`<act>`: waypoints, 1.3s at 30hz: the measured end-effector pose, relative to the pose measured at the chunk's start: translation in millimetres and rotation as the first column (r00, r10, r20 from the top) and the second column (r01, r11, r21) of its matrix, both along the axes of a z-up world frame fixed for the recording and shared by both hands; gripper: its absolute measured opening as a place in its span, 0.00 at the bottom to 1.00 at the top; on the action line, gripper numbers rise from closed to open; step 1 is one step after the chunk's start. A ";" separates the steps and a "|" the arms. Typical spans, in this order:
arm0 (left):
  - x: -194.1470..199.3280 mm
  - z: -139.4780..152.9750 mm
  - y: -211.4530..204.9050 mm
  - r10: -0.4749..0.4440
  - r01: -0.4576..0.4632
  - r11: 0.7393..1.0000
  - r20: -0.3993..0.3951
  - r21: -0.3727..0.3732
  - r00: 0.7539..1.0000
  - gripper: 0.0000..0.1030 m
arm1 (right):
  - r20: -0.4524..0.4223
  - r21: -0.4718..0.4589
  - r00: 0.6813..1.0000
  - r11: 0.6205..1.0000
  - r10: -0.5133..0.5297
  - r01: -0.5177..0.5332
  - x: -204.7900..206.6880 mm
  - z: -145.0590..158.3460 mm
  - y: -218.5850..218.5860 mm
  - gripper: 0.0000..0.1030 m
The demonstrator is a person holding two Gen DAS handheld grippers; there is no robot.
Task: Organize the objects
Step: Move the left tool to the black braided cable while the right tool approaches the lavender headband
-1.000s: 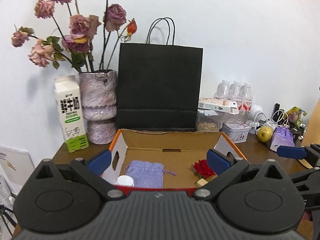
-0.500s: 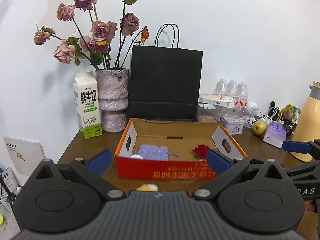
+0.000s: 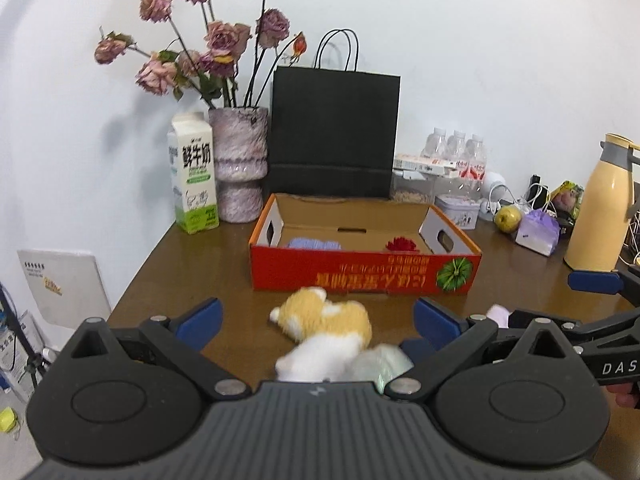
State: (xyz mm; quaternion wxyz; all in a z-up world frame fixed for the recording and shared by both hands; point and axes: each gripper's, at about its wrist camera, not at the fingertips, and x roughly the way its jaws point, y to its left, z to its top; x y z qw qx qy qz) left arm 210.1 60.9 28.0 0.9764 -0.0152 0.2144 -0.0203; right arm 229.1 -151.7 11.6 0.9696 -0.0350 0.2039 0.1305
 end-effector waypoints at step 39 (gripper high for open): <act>-37.4 -71.9 8.8 -0.070 0.065 0.997 -0.189 -0.032 0.980 1.00 | -0.173 -0.020 0.985 1.000 -0.018 0.015 -35.8 -69.8 -20.4 1.00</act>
